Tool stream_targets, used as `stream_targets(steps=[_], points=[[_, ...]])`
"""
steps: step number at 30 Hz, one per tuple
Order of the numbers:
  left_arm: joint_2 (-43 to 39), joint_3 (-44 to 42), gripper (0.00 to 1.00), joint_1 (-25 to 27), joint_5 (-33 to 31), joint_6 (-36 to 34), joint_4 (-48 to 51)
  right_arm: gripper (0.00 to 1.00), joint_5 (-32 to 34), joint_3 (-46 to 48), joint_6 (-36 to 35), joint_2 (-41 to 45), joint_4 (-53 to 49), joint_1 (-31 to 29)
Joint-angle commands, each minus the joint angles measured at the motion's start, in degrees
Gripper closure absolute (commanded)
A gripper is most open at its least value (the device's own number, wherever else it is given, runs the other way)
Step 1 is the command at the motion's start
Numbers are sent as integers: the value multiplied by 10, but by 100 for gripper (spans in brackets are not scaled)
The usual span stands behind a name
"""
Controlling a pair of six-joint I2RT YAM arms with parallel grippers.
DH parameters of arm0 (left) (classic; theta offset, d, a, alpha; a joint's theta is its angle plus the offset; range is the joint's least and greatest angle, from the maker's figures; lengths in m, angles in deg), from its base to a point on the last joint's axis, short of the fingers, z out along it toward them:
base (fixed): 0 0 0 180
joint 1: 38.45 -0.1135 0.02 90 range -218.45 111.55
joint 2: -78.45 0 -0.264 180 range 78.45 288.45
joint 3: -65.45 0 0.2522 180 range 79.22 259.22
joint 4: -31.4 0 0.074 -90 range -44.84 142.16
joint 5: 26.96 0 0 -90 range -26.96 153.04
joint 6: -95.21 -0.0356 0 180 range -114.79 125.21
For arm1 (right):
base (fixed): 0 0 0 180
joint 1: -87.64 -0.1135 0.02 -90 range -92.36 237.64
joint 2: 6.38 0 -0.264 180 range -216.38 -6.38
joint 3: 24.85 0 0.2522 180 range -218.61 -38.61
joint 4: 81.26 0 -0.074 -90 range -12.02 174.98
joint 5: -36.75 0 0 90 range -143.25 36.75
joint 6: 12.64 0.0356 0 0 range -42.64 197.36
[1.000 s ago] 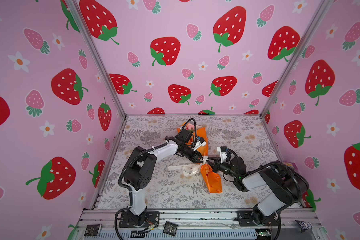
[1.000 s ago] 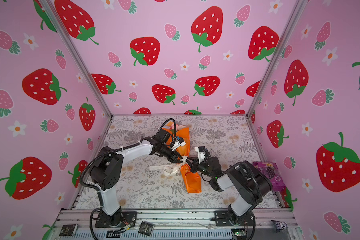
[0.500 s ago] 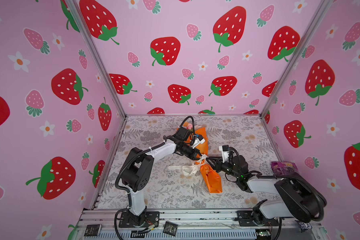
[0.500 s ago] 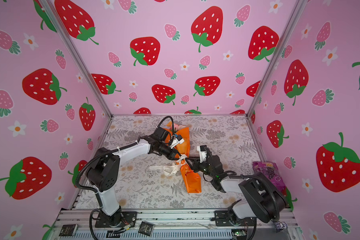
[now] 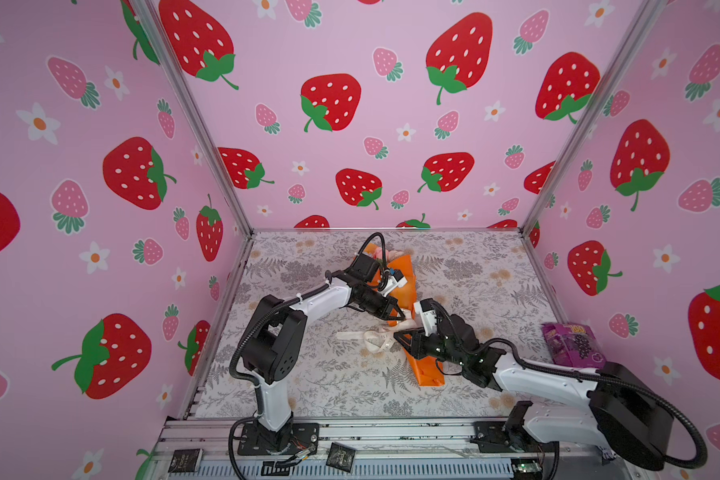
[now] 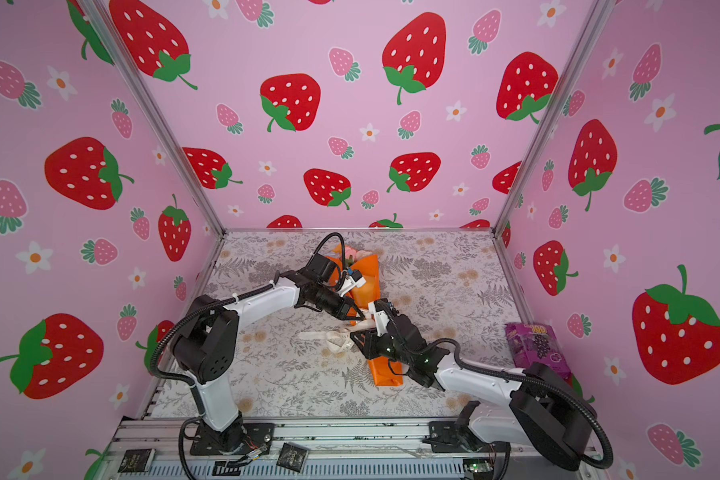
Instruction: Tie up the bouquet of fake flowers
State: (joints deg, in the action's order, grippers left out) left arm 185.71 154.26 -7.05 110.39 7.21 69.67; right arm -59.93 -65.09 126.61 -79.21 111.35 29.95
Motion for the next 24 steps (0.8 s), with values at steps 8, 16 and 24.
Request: stream_targets(steps=[8,16,24], points=[[26,41,100,0,9,4,42,64,212,-82,183,-109,-80,-83],[45,55,100,0,22,8,44,61,224,-132,232,-175,-149,-98],[48,66,100,-6,32,18,41,57,276,-187,260,-208,-236,-119]])
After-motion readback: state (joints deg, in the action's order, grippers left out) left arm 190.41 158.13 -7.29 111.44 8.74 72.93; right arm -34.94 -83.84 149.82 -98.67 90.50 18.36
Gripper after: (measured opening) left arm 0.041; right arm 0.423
